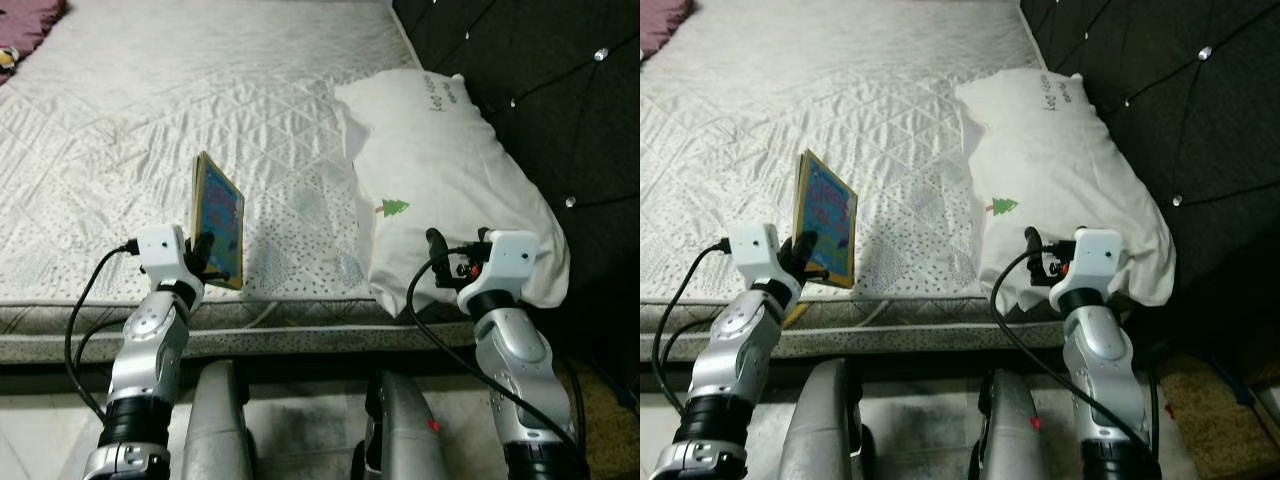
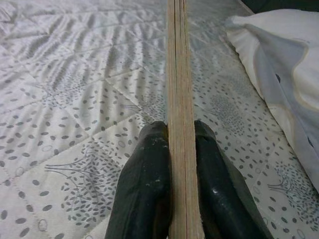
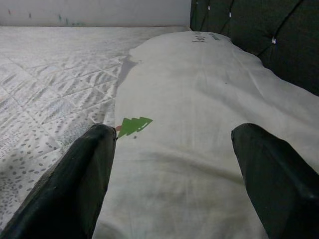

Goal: Clean up the room

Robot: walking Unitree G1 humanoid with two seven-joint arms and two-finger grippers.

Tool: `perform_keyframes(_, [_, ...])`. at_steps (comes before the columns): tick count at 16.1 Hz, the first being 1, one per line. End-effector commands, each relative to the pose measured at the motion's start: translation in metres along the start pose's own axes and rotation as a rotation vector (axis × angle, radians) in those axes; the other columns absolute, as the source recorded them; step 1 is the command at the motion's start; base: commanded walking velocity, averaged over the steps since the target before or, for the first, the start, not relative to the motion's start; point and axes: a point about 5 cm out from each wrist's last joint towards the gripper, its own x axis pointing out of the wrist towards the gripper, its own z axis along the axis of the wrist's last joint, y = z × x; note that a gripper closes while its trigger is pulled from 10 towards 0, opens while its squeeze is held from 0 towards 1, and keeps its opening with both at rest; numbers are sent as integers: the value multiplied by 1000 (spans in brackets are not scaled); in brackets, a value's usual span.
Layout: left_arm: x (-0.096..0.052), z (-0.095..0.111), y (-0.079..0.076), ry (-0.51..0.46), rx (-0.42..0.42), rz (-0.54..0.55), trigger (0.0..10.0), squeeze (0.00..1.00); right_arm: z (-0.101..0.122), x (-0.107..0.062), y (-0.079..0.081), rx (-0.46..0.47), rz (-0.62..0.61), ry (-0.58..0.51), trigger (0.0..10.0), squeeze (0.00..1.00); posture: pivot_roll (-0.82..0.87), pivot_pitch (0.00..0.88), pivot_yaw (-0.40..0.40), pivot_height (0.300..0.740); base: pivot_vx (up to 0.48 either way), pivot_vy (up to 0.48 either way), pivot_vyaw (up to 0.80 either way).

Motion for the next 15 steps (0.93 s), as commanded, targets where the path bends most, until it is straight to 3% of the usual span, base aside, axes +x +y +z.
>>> perform_keyframes(1, [5, 11, -2, -42, 6, -9, 10000, 0, 4, -1, -1, -5, -1, -8, 10000, 0, -93, 104, -30, 627, 0, 0, 0])
perform_keyframes(15, [18, 12, -9, -46, -13, -34, 10000, 0, 5, -9, -5, -15, -17, 6, 10000, 0, -115, 116, -31, 627, 0, 0, 0])
